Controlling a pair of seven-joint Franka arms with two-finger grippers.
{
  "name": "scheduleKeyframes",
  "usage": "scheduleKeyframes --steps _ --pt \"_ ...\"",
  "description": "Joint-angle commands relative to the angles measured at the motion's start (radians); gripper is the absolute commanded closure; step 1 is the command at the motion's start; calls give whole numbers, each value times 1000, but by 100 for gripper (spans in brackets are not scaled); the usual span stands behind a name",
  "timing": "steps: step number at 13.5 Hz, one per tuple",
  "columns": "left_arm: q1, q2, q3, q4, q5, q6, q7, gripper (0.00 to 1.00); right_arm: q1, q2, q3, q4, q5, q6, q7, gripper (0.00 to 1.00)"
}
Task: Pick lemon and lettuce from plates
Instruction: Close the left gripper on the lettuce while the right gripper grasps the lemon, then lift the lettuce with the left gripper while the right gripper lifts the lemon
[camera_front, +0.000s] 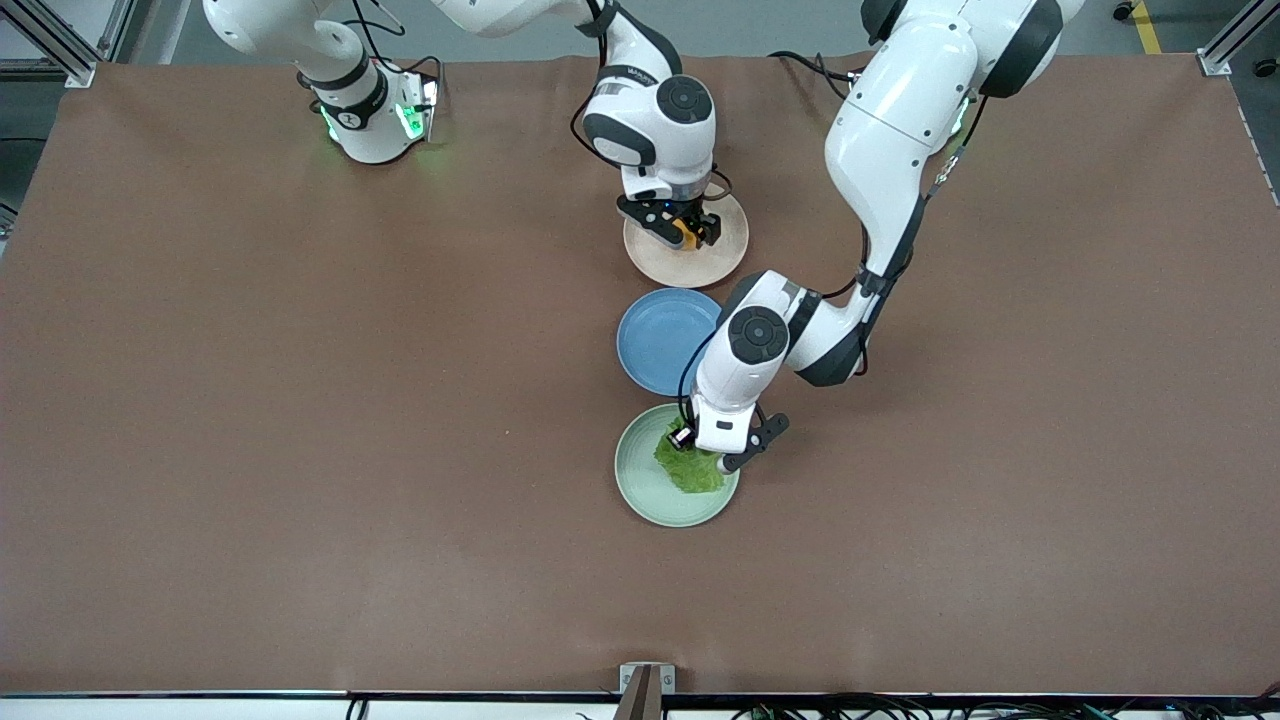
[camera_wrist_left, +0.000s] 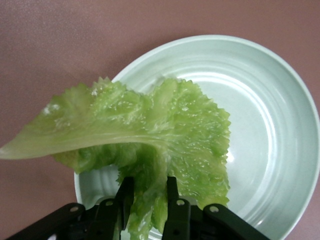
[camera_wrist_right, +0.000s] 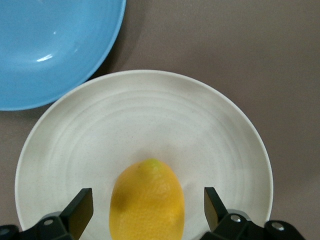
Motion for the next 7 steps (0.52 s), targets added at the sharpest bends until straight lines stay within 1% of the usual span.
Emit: scheduleKeyframes --steps 1,2,4,5,7 --pt "-6 -2 4 13 -4 8 -1 82 26 24 -13 15 -39 7 49 7" --pt "-9 -8 4 13 -4 8 -6 86 41 33 -19 19 -55 7 73 7" --pt "-14 -34 2 11 -12 3 -7 92 43 58 -19 59 -79 6 124 7" --pt "-14 -54 1 5 -13 -4 -7 95 43 59 -19 62 -86 6 133 7" --pt "-11 -110 -7 1 -15 -55 -9 99 43 61 -19 67 -83 6 141 8"
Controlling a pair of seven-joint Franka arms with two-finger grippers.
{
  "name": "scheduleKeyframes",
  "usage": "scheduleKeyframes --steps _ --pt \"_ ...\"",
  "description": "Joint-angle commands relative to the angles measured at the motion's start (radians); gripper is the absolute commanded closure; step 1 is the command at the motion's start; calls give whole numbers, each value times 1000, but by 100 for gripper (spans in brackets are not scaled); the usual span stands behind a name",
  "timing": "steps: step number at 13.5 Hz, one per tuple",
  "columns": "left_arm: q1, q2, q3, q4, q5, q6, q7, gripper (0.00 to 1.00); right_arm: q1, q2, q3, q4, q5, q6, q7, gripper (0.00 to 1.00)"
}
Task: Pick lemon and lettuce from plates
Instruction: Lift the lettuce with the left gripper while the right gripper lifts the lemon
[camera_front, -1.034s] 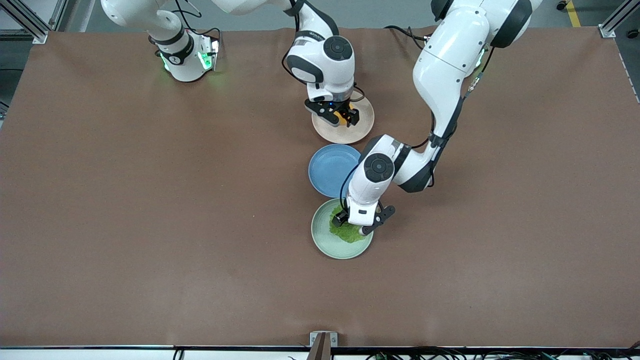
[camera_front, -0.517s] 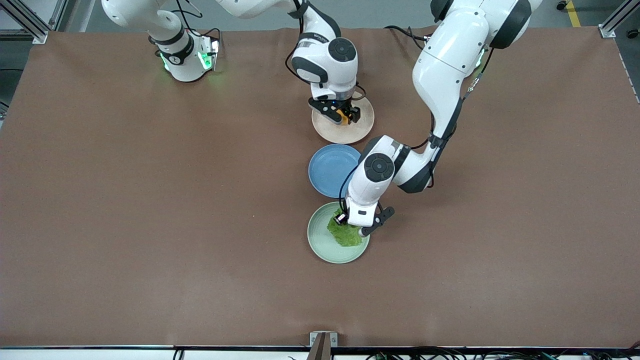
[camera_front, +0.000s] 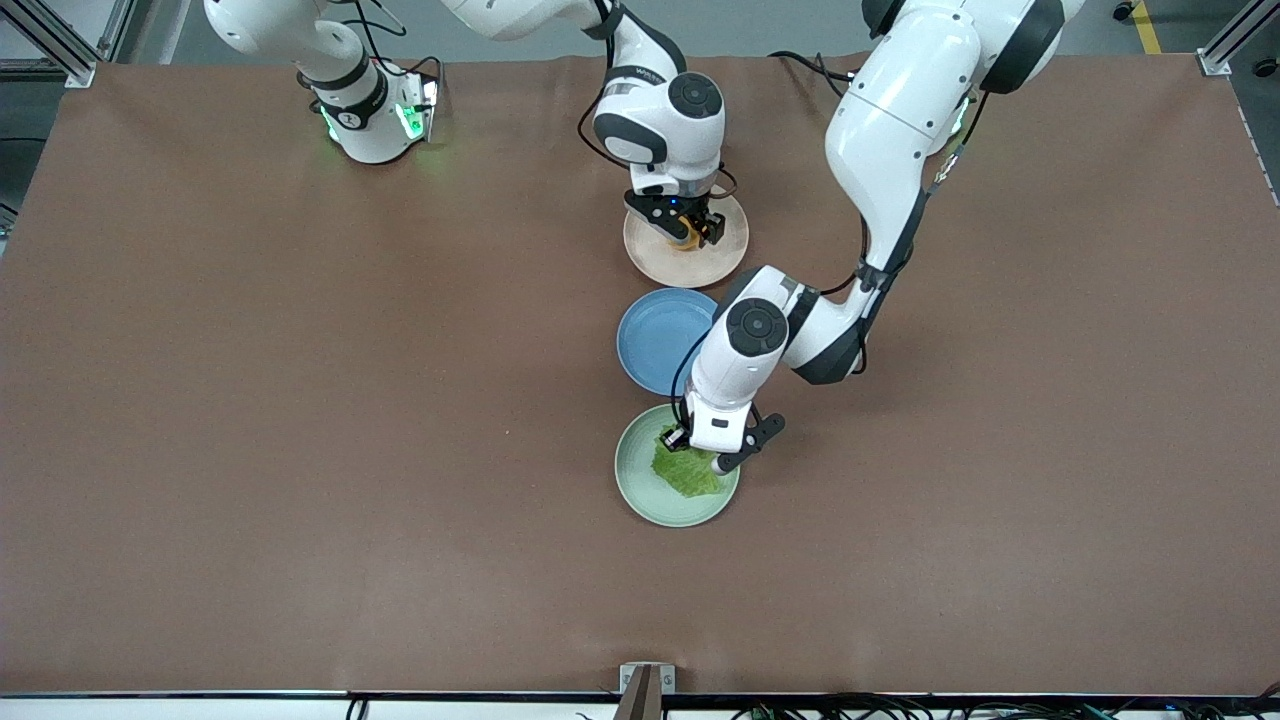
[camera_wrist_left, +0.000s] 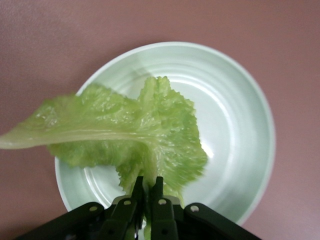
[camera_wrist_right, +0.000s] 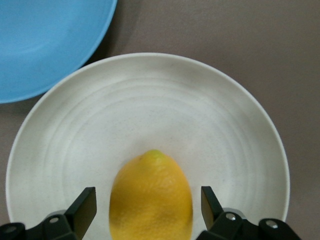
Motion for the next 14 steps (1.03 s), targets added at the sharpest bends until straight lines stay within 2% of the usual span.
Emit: scheduleKeyframes --steps 1,2,3,6,8,11,14 --pt "5 -109 -5 -20 -15 -86 -6 99 12 13 -11 26 -30 1 47 10" --pt "10 -154 -5 -25 -16 -118 0 100 12 13 -11 29 -30 1 49 14" --pt "36 -194 -5 -35 -16 -138 5 100 12 13 -11 29 -28 -1 54 22" --pt "145 -318 -12 -93 -15 -230 101 100 9 12 -11 29 -31 -4 74 64" --pt "218 -427 -15 -217 -15 -261 248 100 -2 8 -11 32 -30 -10 67 96" --pt "312 -559 -15 -435 -15 -261 452 100 -52 -4 -5 64 -24 -21 23 100" --pt "370 -616 -13 -579 -13 -261 578 100 -121 -70 -3 92 -16 -158 -183 100"
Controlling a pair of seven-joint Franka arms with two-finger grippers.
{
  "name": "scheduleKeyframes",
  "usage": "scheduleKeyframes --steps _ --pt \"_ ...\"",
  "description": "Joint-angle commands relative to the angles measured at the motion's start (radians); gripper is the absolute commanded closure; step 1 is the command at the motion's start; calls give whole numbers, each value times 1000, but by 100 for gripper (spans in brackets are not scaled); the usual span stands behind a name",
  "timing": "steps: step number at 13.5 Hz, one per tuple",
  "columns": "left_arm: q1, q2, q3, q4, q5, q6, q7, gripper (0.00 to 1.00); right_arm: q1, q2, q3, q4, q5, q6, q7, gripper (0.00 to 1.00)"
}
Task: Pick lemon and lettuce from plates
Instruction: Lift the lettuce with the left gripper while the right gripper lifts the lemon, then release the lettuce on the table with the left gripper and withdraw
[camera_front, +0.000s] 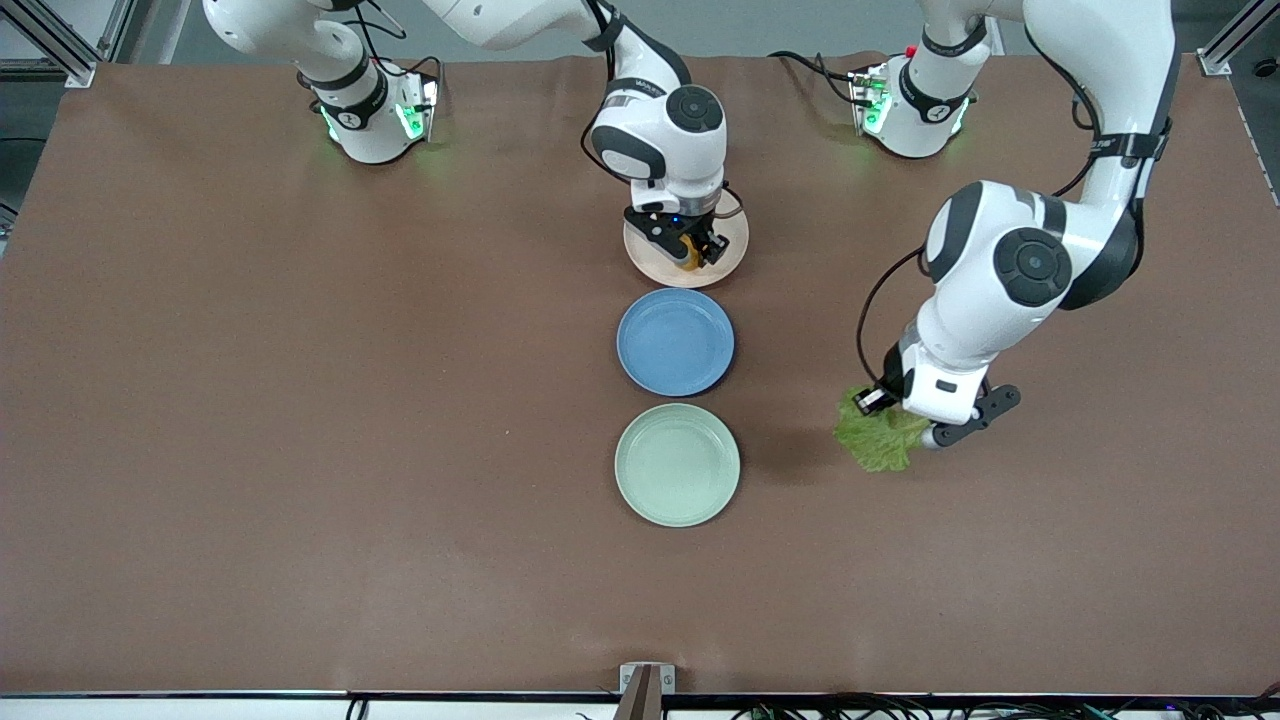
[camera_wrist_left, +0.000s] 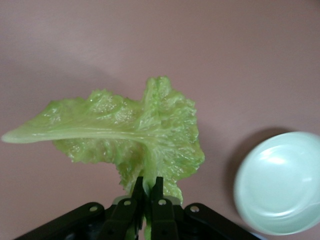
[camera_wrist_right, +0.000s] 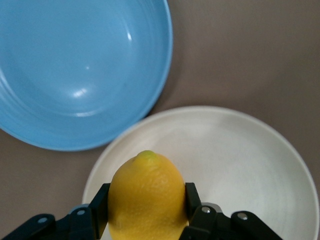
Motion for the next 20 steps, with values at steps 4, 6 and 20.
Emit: scheduleKeyframes --steps 4,6,20 --pt "84 -90 -10 -262 -13 92 189 100 -243 -151 19 -4 33 -191 -446 100" --pt "116 -87 -11 -314 -13 123 245 99 -372 -180 21 -9 38 -222 -630 100" --pt "181 -27 -10 -388 -12 196 381 0 -998 -367 19 -483 51 81 -1646 98"
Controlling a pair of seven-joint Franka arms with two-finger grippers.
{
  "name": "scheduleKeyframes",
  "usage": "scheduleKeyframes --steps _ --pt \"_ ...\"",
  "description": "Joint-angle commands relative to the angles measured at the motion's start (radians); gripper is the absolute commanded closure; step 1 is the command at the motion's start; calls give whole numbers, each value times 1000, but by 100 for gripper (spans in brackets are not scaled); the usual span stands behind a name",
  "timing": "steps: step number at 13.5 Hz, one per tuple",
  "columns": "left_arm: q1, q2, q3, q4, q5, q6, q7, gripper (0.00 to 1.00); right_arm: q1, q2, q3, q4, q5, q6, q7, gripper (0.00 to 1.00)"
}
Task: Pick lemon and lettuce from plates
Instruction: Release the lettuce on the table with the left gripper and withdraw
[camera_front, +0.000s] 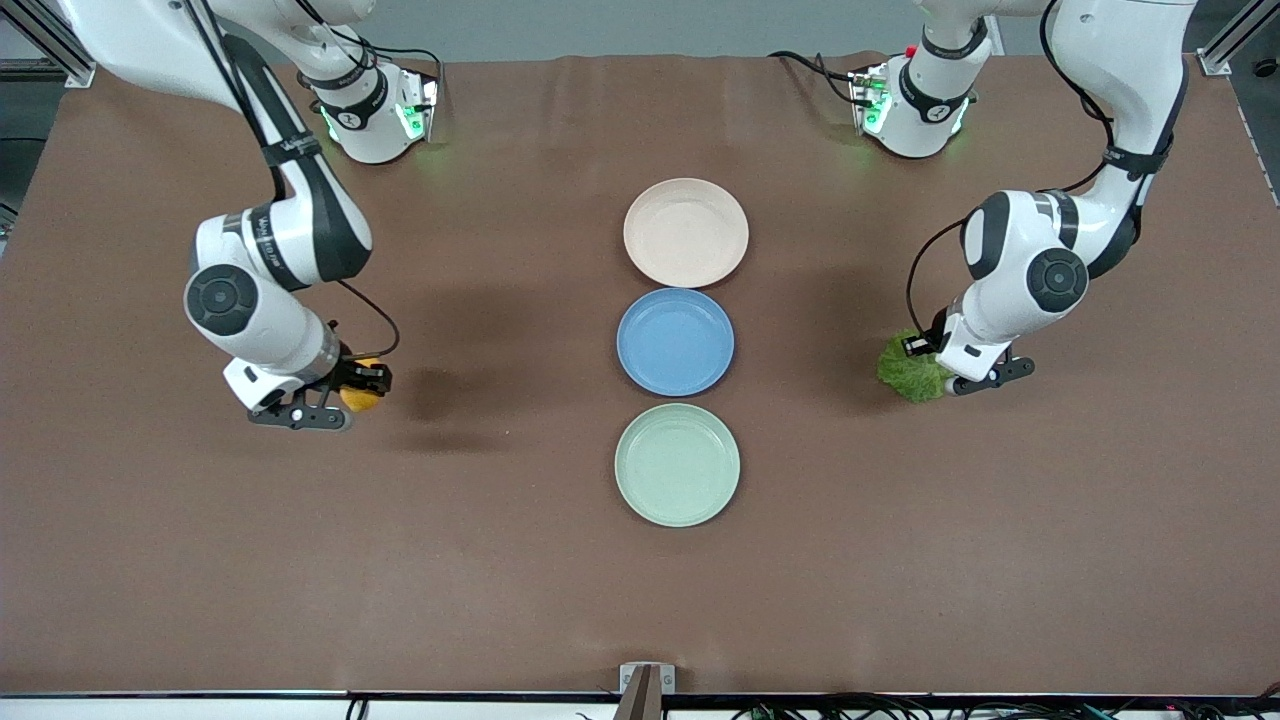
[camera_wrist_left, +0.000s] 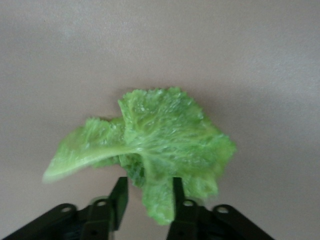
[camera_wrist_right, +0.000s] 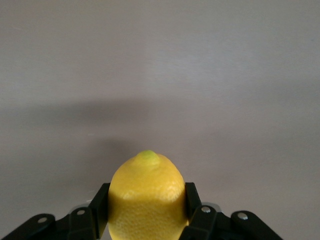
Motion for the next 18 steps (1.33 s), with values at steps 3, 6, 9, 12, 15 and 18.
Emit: scheduleKeyframes --steps 3,6,9,12,15,18 --pt "32 -49 -8 76 -12 -108 184 0 -65 -35 19 -181 18 192 -86 98" --pt "68 -109 -10 177 -12 -314 294 0 -68 -14 17 -189 16 225 -136 98" --pt "93 -190 -8 277 -13 -479 335 0 -90 28 19 -209 16 278 -159 98" --pt "119 -269 -4 407 -13 -665 353 0 -85 40 19 -227 16 291 -167 97" --pt "125 -287 5 581 -13 -840 333 0 -82 49 20 -227 16 289 -210 94" --pt "150 -286 5 727 -12 -928 339 0 -87 51 20 -225 16 288 -245 59"
